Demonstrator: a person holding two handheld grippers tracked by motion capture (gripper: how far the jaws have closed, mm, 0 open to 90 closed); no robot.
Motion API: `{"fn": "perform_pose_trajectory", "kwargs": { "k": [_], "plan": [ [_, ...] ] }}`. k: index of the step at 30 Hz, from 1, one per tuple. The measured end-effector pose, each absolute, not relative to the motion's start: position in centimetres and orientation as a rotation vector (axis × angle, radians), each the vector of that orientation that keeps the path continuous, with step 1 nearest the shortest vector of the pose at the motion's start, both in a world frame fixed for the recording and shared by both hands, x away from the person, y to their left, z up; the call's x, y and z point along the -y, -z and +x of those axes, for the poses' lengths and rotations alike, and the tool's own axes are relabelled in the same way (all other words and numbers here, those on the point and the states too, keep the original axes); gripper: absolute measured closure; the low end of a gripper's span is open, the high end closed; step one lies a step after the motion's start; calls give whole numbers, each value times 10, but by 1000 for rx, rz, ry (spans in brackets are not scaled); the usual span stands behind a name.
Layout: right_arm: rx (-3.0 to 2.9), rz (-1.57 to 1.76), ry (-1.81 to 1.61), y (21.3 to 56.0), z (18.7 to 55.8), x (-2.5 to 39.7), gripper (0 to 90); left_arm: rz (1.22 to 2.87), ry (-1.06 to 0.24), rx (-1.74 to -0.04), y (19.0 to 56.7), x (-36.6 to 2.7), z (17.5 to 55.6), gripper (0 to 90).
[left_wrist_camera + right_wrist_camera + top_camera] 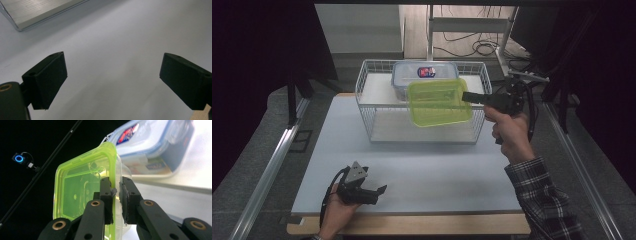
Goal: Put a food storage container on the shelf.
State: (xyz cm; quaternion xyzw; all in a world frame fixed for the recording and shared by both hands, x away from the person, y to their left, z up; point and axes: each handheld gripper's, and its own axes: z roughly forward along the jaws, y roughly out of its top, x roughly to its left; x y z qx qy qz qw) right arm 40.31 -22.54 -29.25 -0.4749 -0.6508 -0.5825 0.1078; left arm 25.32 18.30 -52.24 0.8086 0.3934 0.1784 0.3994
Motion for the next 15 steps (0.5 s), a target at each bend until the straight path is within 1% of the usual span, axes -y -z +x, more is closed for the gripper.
{"fn": "perform_pose_trajectory", "kwargs": {
  "k": [15],
  "plan": [
    [1928,-1465,1768,267,425,214,807,2044,-445,-995,522,-183,253,73]
  ]
}}
